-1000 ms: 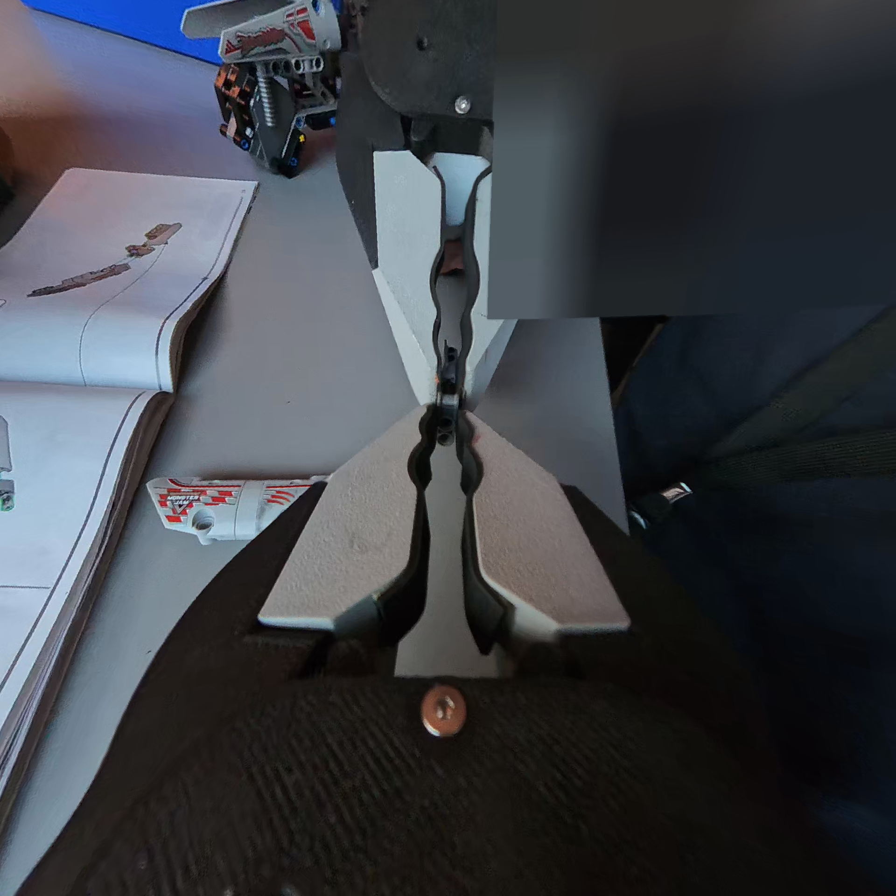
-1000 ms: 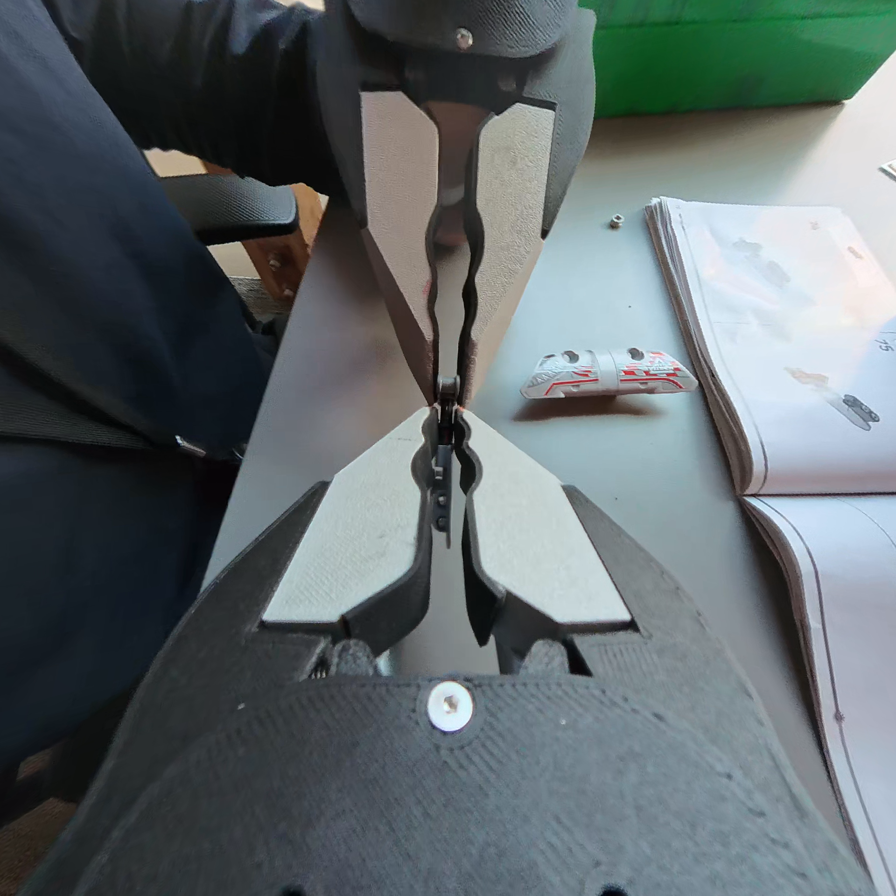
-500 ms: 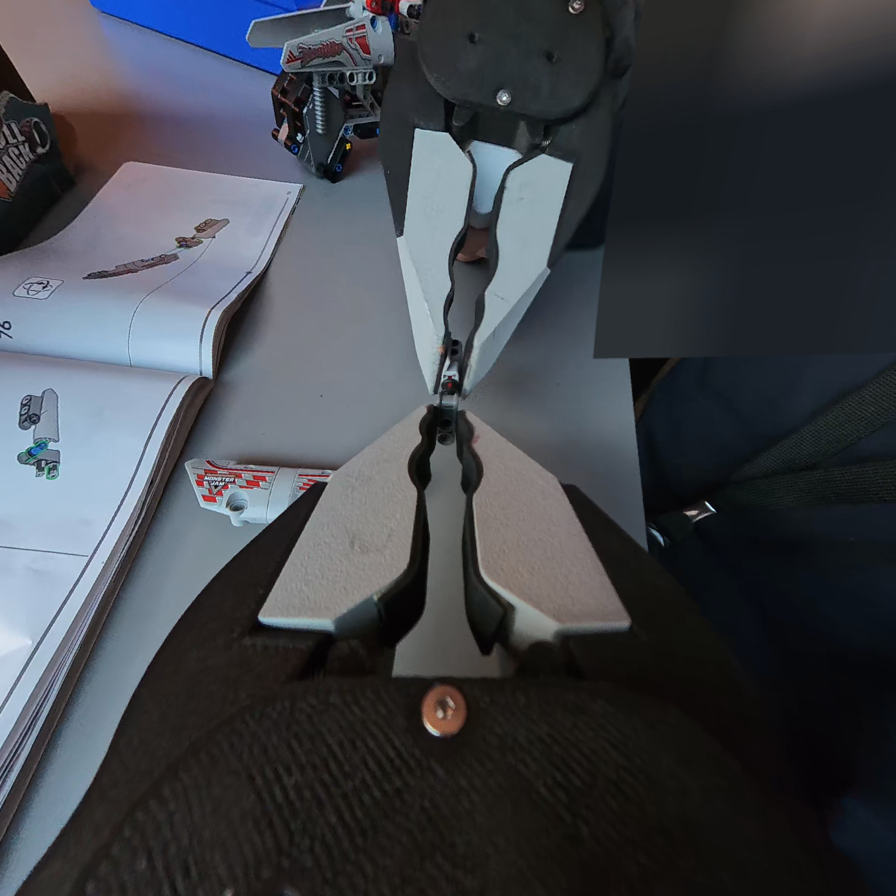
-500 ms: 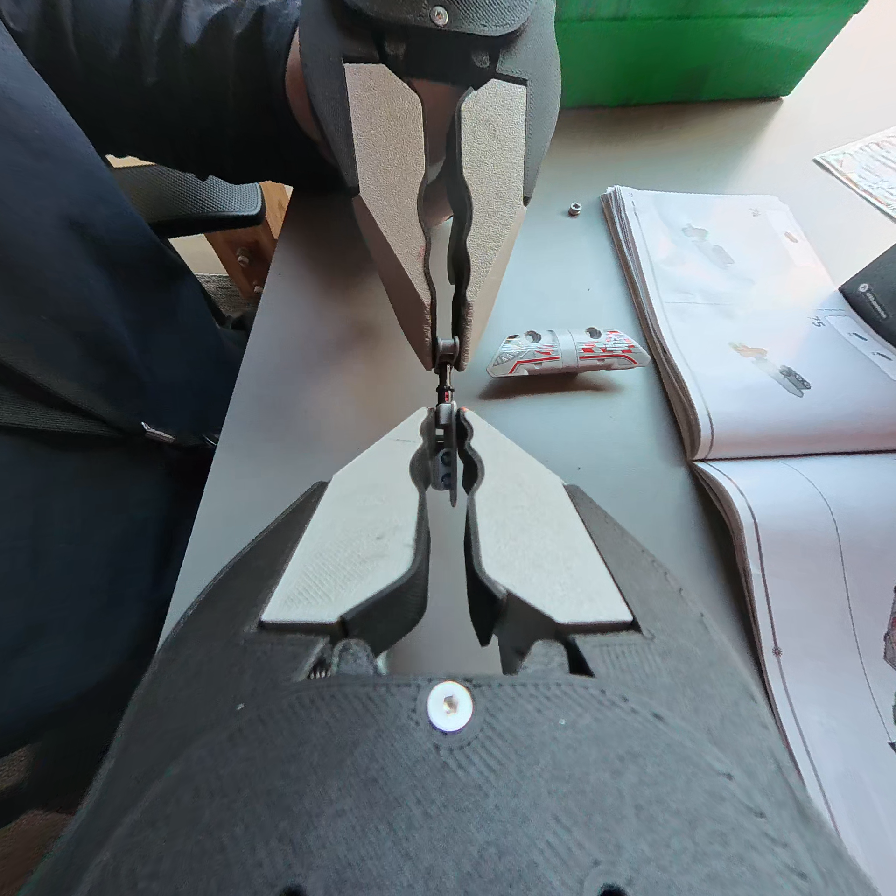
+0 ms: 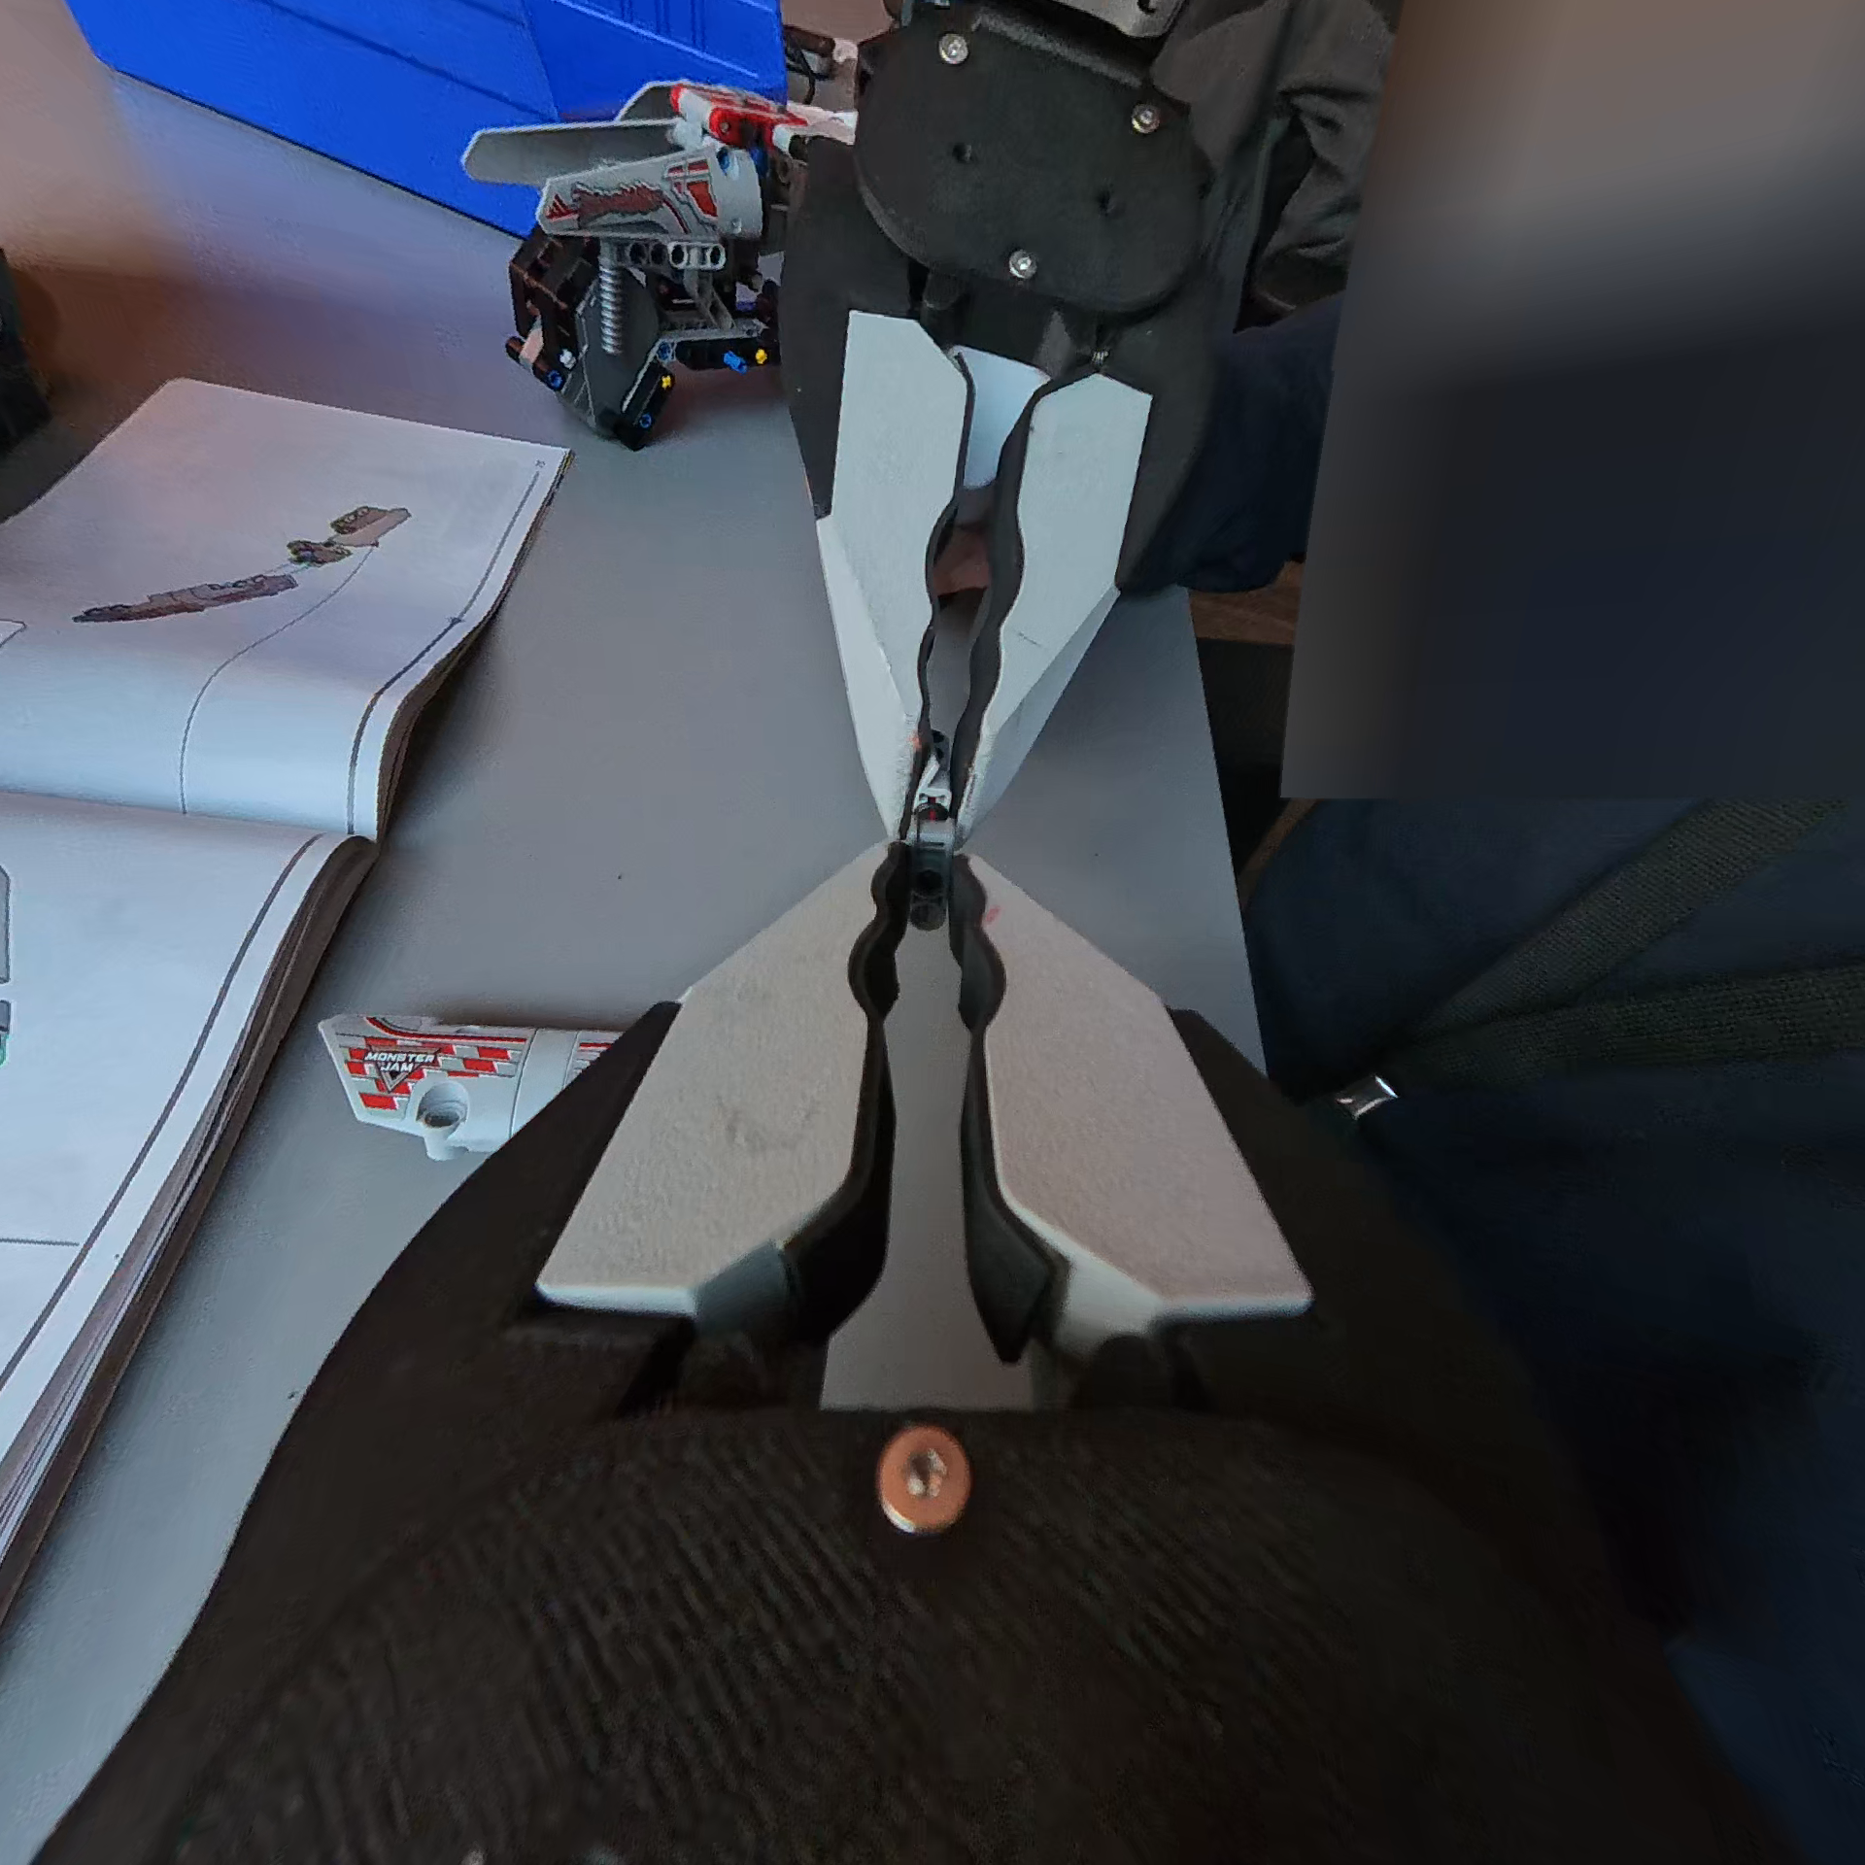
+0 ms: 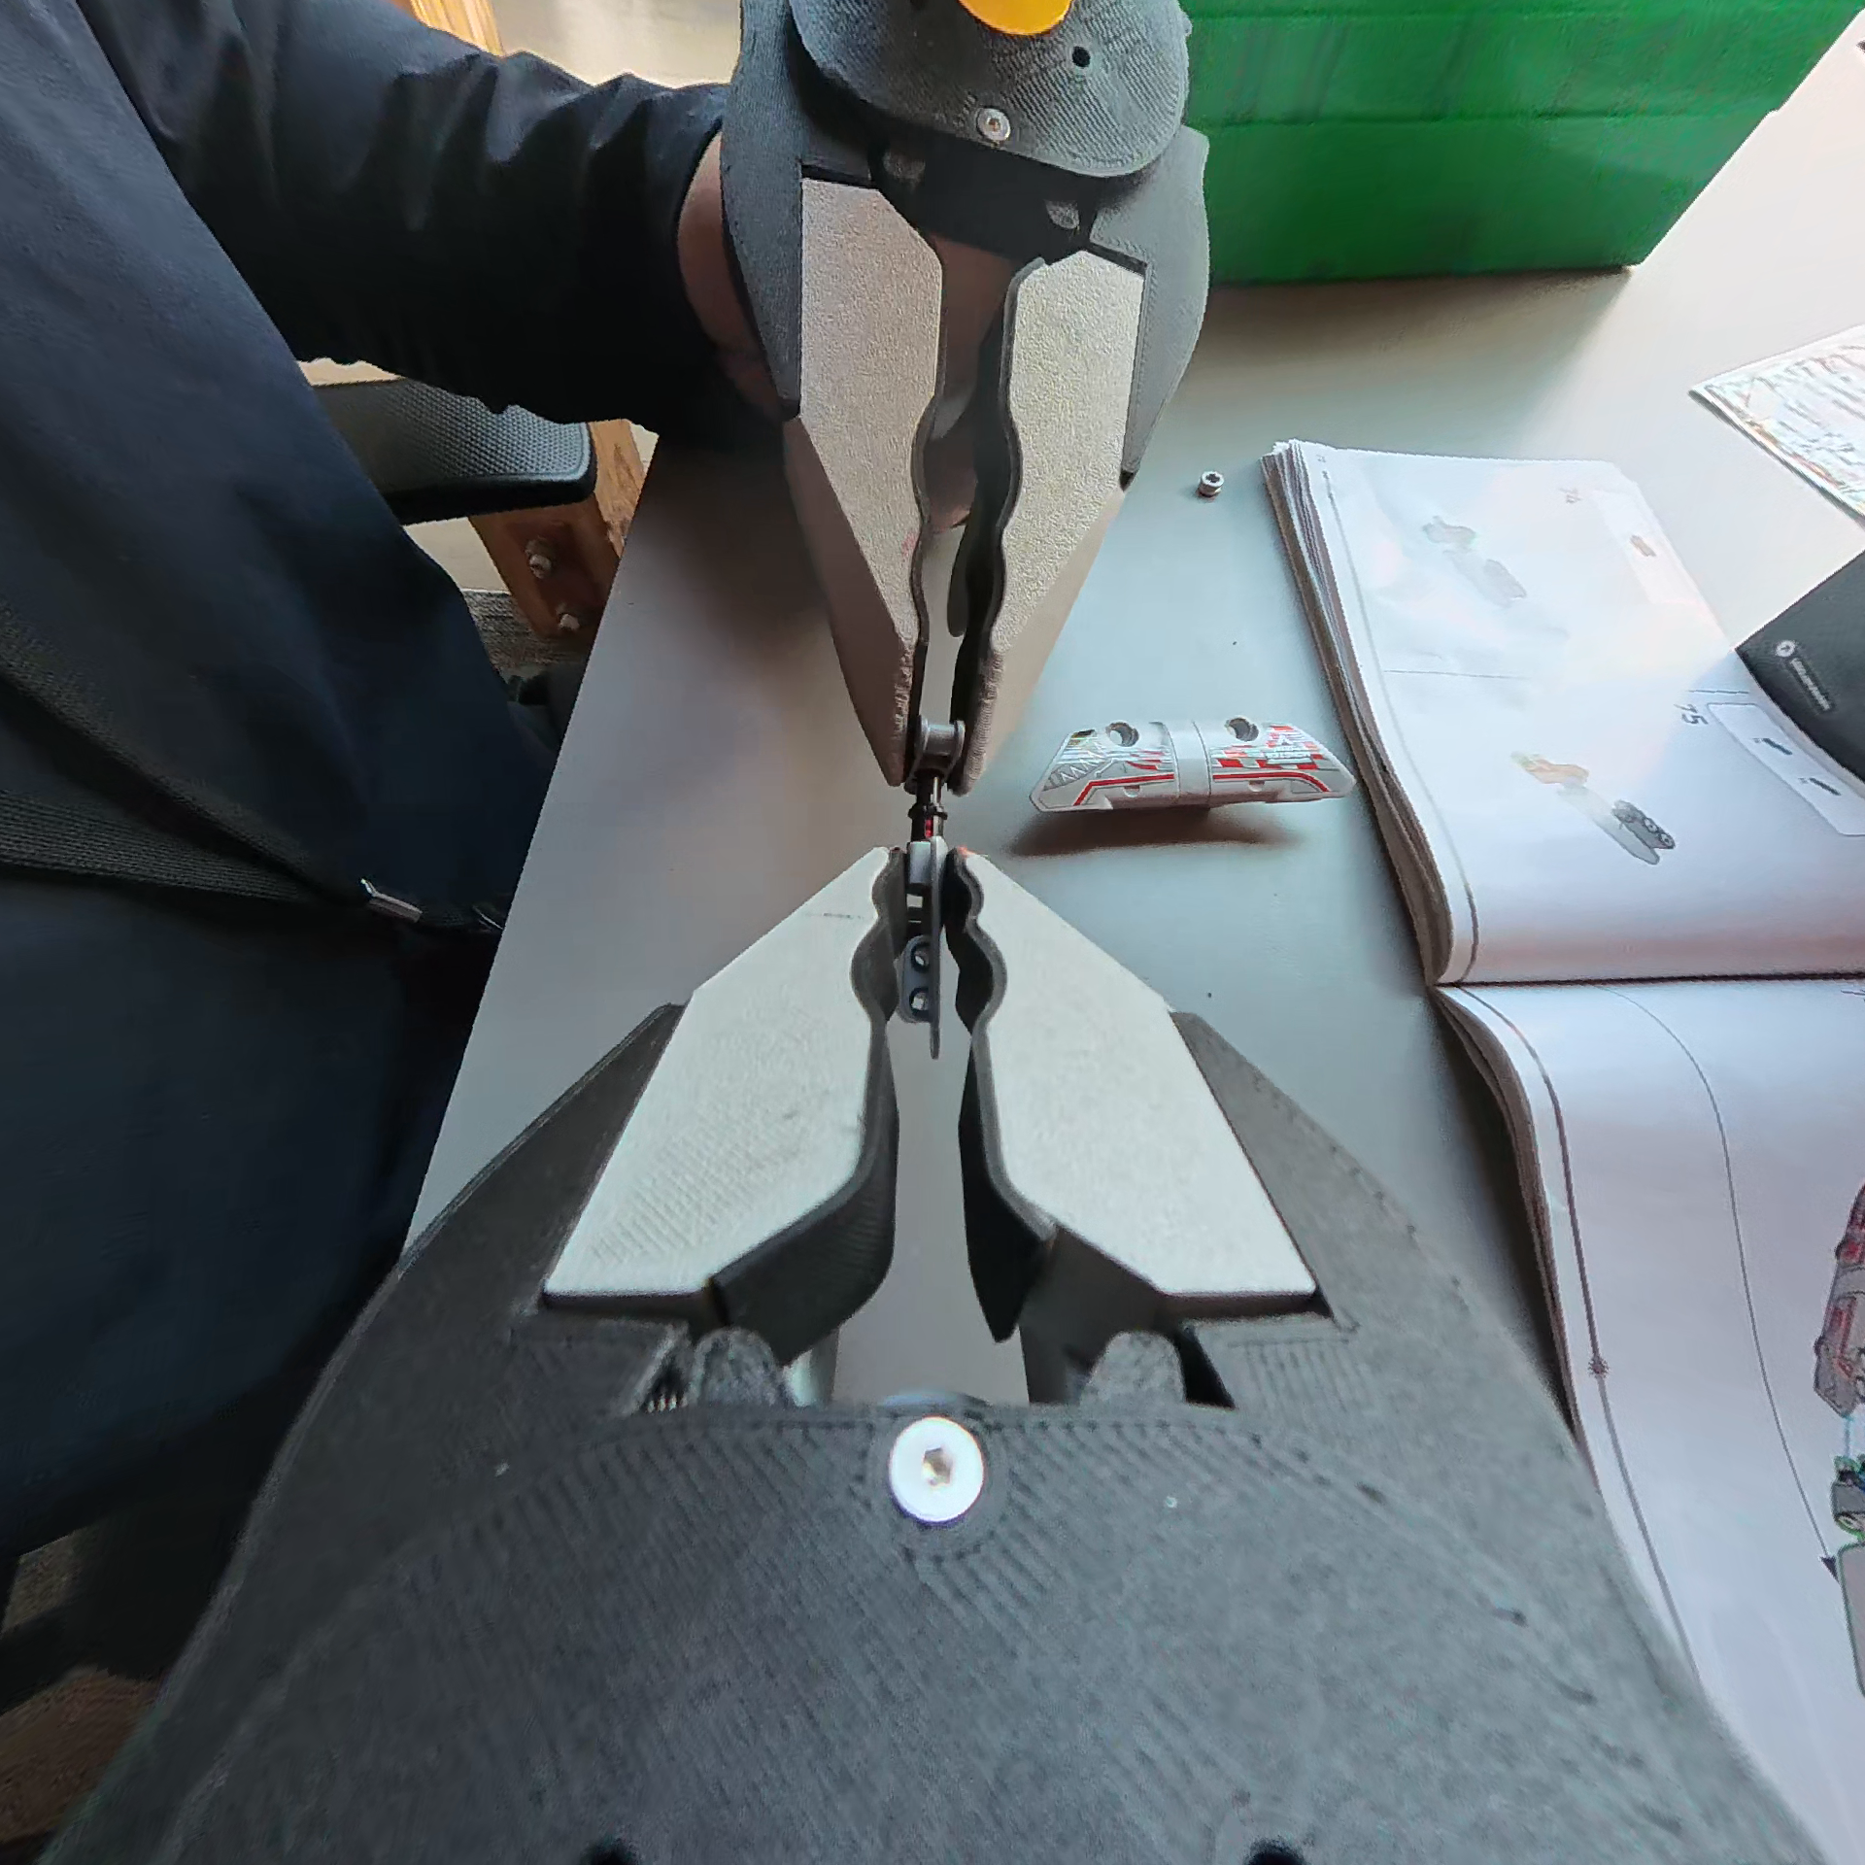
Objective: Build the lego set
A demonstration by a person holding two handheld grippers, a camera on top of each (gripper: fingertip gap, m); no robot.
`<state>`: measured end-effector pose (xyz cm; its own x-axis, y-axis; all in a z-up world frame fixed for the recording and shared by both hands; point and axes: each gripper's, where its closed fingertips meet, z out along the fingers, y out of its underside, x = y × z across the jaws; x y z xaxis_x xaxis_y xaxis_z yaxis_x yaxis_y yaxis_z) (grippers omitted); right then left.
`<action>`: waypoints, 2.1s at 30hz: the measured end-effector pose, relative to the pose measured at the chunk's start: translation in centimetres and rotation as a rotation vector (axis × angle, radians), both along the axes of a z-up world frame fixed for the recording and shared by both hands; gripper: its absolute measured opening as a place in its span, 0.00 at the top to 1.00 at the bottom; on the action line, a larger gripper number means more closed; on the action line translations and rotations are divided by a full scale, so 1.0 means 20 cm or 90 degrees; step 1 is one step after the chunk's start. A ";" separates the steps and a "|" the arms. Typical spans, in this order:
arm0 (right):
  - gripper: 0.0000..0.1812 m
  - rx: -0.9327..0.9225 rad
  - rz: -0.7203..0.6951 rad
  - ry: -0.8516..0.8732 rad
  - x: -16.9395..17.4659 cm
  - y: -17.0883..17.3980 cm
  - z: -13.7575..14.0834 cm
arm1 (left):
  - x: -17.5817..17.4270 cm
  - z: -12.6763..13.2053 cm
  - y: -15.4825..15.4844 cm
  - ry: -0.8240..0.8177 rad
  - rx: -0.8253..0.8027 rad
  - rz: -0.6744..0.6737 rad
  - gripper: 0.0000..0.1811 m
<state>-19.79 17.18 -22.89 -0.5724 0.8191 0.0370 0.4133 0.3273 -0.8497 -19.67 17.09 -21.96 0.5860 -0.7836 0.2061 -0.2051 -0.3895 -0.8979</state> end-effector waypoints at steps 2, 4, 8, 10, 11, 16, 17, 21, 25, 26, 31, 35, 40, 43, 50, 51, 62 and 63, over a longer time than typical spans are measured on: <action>0.98 0.000 0.002 0.000 0.00 0.00 0.00 | 0.01 0.00 0.00 0.000 0.000 -0.004 0.98; 0.98 0.001 0.001 0.001 0.00 0.00 0.00 | 0.01 0.00 0.00 -0.004 -0.002 -0.004 0.98; 0.98 -0.008 0.003 0.001 0.00 0.00 0.01 | 0.01 0.01 0.00 -0.017 -0.007 -0.010 0.97; 0.98 -0.007 0.003 0.001 0.00 0.00 0.01 | 0.02 0.01 0.01 -0.018 -0.009 -0.010 0.97; 0.98 -0.005 0.002 0.000 0.01 0.00 0.01 | 0.02 0.01 0.01 -0.017 -0.009 -0.010 0.97; 0.98 -0.006 0.001 0.005 0.01 0.01 0.02 | 0.02 0.02 0.01 -0.023 -0.006 -0.010 0.97; 0.98 -0.007 0.001 0.006 0.01 0.01 0.02 | 0.02 0.02 0.02 -0.025 -0.006 -0.011 0.97; 0.98 -0.004 0.002 -0.002 0.01 0.01 0.01 | 0.02 0.01 0.02 -0.019 -0.010 -0.006 0.97; 0.98 -0.028 -0.008 -0.002 -0.01 0.03 0.01 | 0.01 0.02 0.05 -0.023 -0.007 0.018 0.98; 0.98 -0.036 -0.006 0.000 -0.01 0.02 0.01 | 0.01 0.02 0.04 -0.029 -0.002 0.015 0.97; 0.98 -0.024 -0.015 0.002 -0.02 0.04 -0.01 | -0.03 0.00 0.04 0.033 0.036 0.039 0.94; 0.97 -0.023 -0.020 -0.002 -0.03 0.06 -0.02 | -0.11 0.00 0.05 0.069 0.074 0.075 0.92; 0.97 -0.037 -0.027 0.002 -0.04 0.06 -0.02 | -0.18 0.03 0.04 0.020 0.060 0.090 0.89; 0.97 -0.051 -0.027 0.006 -0.04 0.06 -0.01 | -0.17 0.03 0.03 0.027 0.061 0.084 0.90; 0.97 -0.041 -0.025 0.011 -0.05 0.04 -0.01 | -0.09 0.02 0.02 0.014 0.039 0.040 0.91; 0.97 -0.038 -0.022 0.012 -0.05 0.03 -0.01 | -0.08 0.01 0.03 0.016 0.033 0.039 0.92; 0.98 -0.019 -0.019 0.001 -0.05 0.01 -0.01 | -0.05 -0.01 0.02 0.032 0.018 0.012 0.97; 0.98 -0.022 -0.016 -0.004 -0.04 0.00 -0.02 | -0.04 -0.02 0.01 0.035 0.017 0.008 0.97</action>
<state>-20.69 17.28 -23.25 -0.5518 0.8340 0.0054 0.4259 0.2873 -0.8580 -20.54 17.34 -22.32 0.6061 -0.7806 0.1526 -0.2498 -0.3690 -0.8952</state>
